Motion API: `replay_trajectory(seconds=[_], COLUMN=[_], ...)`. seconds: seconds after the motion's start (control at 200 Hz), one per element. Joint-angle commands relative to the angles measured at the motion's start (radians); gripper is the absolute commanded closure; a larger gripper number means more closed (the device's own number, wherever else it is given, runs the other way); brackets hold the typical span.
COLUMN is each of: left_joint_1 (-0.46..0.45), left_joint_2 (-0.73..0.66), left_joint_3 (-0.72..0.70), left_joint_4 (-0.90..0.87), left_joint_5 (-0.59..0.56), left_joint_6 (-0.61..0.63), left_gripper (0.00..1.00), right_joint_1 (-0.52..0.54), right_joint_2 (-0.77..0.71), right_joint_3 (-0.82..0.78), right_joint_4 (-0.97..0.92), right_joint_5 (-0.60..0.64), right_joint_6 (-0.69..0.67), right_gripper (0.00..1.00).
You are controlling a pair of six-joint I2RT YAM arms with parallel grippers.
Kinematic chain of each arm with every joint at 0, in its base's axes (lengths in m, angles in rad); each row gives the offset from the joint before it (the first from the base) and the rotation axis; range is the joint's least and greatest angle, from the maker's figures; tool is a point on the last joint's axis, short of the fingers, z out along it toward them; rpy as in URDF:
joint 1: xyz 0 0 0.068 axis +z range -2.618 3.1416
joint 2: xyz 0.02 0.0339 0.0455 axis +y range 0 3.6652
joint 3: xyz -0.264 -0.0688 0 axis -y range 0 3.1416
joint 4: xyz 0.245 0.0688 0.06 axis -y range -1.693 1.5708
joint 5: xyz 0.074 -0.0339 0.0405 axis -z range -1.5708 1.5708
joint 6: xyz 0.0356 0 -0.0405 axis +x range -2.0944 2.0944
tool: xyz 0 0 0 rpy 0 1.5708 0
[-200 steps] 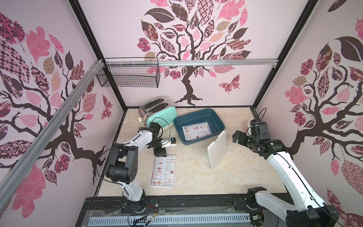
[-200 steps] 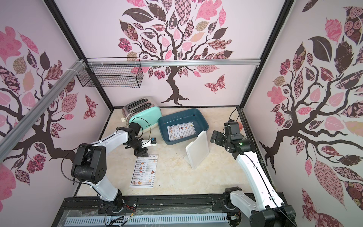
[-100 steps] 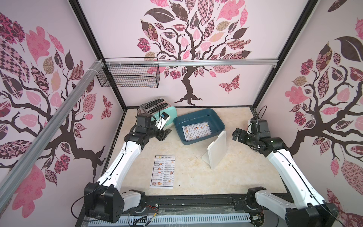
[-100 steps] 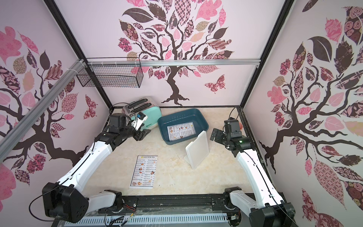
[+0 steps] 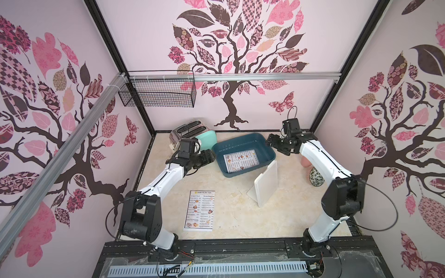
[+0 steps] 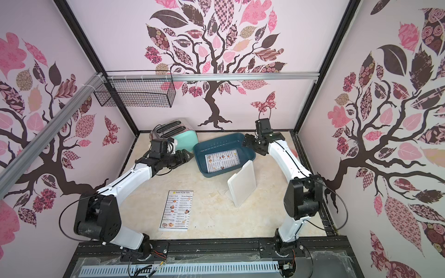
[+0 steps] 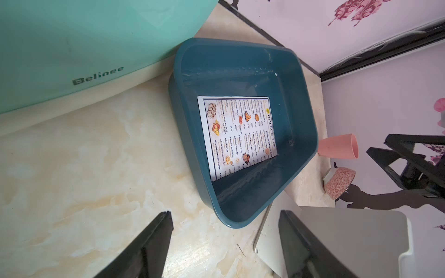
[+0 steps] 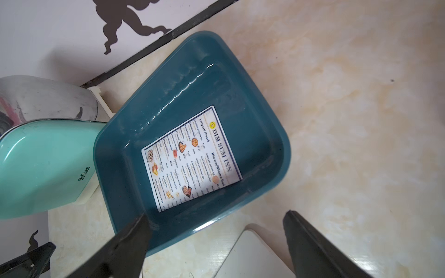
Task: Replace the menus in the menu holders
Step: Pick up the menu from the storage box.
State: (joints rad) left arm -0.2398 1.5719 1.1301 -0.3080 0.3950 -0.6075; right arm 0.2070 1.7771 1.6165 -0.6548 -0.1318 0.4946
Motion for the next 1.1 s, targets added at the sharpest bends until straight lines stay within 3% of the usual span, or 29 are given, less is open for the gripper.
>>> replay_trajectory(seconds=[0.0,0.06,0.175,0.29,0.77,0.865,1.095], left_joint_1=[-0.019,-0.027,-0.033,-0.047,-0.082,-0.085,-0.085], left_joint_2=[0.07,0.107,0.158,0.191,0.325,0.327,0.307], left_joint_3=[0.083,0.092,0.059,0.068,0.133,0.157,0.172], left_joint_4=[-0.044,-0.036,0.033,0.038,0.088,0.055,-0.116], left_joint_5=[-0.017,-0.029,-0.061,-0.104,-0.19,-0.182,-0.195], left_joint_6=[-0.037,-0.058,-0.122,-0.145,-0.229,-0.211,-0.09], left_gripper=[0.32,0.38,0.39,0.43,0.75,0.84,0.92], right_joint_1=[0.014,0.018,0.022,0.024,0.035,0.035,0.073], right_joint_2=[0.082,0.122,0.164,0.196,0.224,0.222,0.269], right_joint_3=[0.097,0.116,0.13,0.155,0.182,0.17,0.198], right_joint_4=[-0.026,-0.017,0.003,0.009,-0.059,-0.034,0.03], right_joint_5=[-0.002,0.04,0.1,0.08,0.061,0.047,0.063], right_joint_6=[-0.012,-0.009,-0.014,-0.032,-0.115,-0.111,-0.098], right_gripper=[0.11,0.15,0.2,0.23,0.21,0.21,0.22])
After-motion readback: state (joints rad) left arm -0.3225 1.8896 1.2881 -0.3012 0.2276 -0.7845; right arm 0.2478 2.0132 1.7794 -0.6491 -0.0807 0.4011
